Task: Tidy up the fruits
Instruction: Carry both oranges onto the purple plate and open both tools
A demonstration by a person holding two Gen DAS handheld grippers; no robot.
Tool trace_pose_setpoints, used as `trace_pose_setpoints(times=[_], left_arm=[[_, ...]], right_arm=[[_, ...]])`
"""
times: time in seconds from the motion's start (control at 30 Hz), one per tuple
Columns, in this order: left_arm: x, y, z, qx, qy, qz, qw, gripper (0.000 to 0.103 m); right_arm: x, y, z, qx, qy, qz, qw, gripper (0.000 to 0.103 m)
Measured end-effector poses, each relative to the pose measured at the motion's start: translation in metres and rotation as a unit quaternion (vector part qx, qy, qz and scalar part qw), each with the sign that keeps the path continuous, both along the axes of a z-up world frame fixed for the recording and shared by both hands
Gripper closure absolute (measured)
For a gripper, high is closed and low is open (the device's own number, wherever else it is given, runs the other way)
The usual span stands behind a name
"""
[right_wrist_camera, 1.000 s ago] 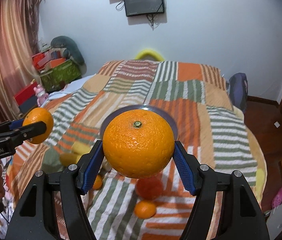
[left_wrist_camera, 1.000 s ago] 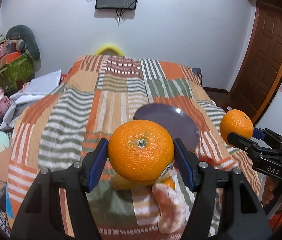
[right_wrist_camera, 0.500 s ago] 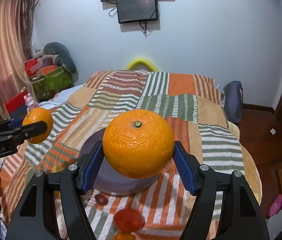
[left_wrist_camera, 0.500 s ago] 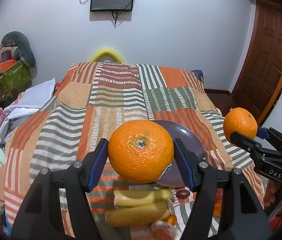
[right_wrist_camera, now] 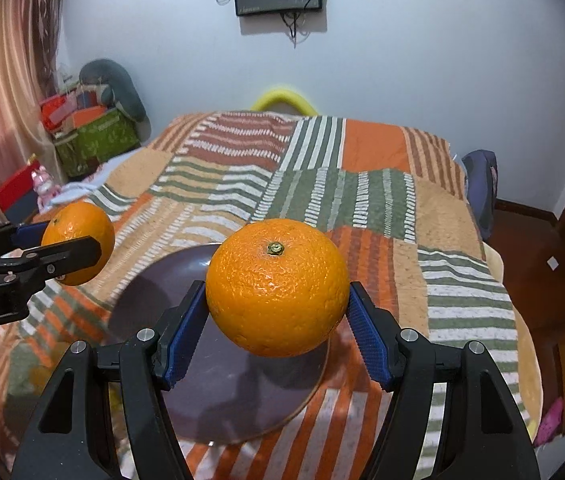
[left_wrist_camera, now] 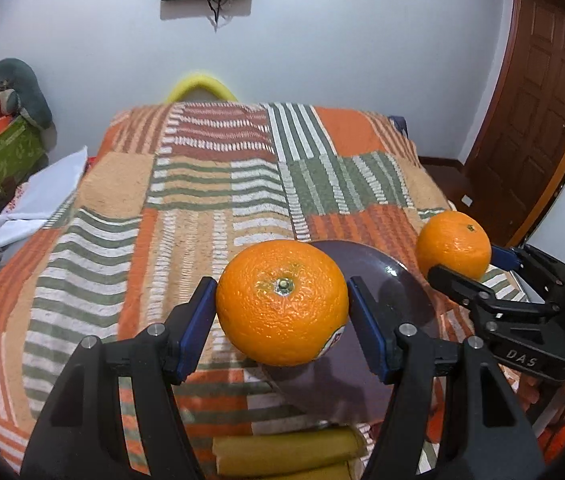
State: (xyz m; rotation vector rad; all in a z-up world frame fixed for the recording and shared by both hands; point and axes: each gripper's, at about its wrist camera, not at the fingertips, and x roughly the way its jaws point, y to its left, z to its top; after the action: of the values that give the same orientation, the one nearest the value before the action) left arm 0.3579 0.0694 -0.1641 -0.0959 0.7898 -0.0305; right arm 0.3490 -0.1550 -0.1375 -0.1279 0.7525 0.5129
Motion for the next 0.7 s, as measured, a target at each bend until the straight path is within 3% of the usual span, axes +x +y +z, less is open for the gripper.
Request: trace_pose_setpoints(times=[0.43,0.7], left_arm=[[0.053,-0.001,-0.053,-0.002,0.088,-0.014,0.996,0.038],[0.06,-0.009,-0.057,0.016,0.093,-0.026,0.9952,0.038]], right_arm=[[0.035,0.017,-0.041,-0.03,0.064,0.024,0.997,0.037],[0.036,0.025,-0.049,-0.059,0.065,0.045,0.995,0.036]])
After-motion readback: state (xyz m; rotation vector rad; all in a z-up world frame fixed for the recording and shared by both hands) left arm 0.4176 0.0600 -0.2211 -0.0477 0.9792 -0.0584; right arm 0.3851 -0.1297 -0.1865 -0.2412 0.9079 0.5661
